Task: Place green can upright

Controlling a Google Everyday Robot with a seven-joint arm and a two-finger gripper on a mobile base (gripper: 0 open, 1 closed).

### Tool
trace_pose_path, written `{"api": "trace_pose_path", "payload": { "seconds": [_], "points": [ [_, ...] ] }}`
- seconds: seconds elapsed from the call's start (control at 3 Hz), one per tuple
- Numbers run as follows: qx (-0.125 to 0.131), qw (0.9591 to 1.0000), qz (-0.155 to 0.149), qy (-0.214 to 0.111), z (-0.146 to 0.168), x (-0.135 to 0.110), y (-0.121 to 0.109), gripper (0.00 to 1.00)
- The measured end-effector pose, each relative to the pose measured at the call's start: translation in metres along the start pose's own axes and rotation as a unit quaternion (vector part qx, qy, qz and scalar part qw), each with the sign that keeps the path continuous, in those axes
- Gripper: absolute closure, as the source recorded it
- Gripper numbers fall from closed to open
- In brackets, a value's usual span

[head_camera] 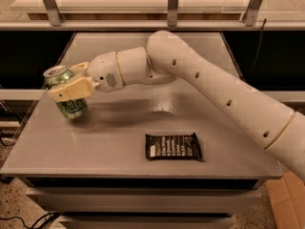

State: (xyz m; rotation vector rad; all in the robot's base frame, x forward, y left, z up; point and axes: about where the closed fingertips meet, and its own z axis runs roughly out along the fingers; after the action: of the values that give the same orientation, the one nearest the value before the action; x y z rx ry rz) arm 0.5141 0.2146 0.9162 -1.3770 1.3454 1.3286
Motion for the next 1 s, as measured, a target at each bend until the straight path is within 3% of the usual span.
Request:
{"api": "trace_pose_path", "payload": {
  "seconds": [0.67,1.0],
  "points": [
    [0.0,0.9998,-0.021,-0.004,-0.0015,-0.0029,0.0008,0.14],
    [-0.001,0.9997,-0.024,-0.002,-0.0012,-0.0024,0.001,0.0]
  ]
}}
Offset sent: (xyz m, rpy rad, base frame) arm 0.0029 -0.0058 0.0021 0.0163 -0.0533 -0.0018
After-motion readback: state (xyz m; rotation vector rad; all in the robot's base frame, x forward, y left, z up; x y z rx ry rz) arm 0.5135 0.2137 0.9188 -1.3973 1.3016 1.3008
